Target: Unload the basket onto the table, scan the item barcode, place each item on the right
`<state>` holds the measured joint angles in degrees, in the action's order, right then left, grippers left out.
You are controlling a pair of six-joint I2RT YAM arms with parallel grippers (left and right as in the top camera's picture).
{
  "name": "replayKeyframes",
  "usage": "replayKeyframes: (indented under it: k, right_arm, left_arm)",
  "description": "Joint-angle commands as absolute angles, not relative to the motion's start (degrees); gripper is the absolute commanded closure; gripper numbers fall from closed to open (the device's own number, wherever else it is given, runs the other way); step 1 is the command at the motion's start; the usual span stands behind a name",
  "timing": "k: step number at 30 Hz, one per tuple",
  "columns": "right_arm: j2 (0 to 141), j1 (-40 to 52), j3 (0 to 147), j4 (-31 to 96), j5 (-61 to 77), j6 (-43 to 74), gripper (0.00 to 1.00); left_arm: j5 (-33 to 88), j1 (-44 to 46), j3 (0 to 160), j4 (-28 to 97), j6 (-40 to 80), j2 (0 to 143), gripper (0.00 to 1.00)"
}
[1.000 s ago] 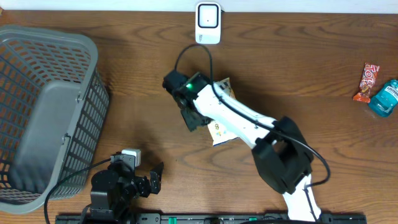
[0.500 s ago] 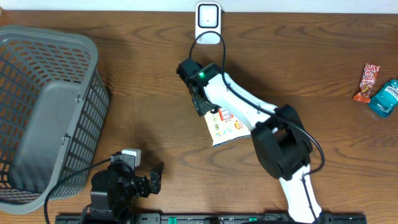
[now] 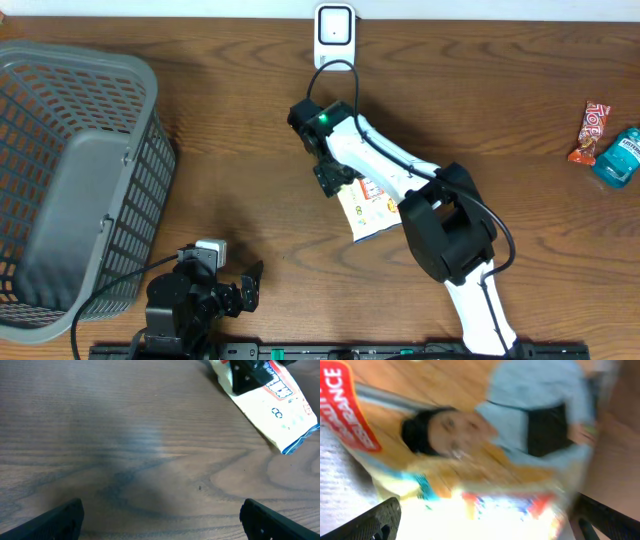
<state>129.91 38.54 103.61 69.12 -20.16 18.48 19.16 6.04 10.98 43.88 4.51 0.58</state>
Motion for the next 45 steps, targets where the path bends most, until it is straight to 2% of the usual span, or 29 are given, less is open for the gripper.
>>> replayKeyframes:
  k: [1, 8, 19, 27, 31, 33, 34, 36, 39, 45]
  right_arm:
    - [123.3, 38.7, 106.0, 70.4, -20.3, 22.3, 0.01]
    - [123.0, 40.6, 104.3, 70.1, -18.4, 23.2, 0.01]
    - [123.0, 39.6, 86.5, 54.5, -17.0, 23.1, 0.01]
    - [123.1, 38.4, 77.3, 50.0, -11.4, 20.3, 0.02]
    - [123.1, 38.2, 76.3, 50.7, -11.3, 19.9, 0.19]
    - [123.1, 37.8, 76.3, 51.8, -10.7, 19.2, 0.47]
    - [123.1, 37.5, 76.3, 52.2, -10.7, 19.2, 0.74]
    - [123.1, 37.4, 76.3, 52.0, -10.8, 19.2, 0.98]
    - [123.1, 37.1, 77.9, 52.6, -6.2, 17.2, 0.99]
    - [123.0, 31.6, 90.4, 65.1, 27.9, -0.8, 0.99]
  left_arm:
    - [19.4, 5.8, 10.8, 46.4, 4.4, 0.2, 0.0]
    - [19.4, 5.8, 10.8, 46.4, 4.4, 0.2, 0.0]
    - [19.4, 5.8, 10.8, 46.4, 4.4, 0.2, 0.0]
    - [19.4, 5.8, 10.8, 46.4, 4.4, 0.2, 0.0]
    - [19.4, 5.8, 10.8, 46.4, 4.4, 0.2, 0.0]
    - [19.4, 5.8, 10.8, 46.4, 4.4, 0.2, 0.0]
    - [19.4, 5.8, 10.8, 46.4, 4.4, 0.2, 0.0]
    - [19.4, 5.8, 10.8, 46.4, 4.4, 0.2, 0.0]
    - [19.4, 5.8, 10.8, 46.4, 4.4, 0.2, 0.0]
    - [19.4, 5.8, 10.8, 46.4, 4.4, 0.2, 0.0]
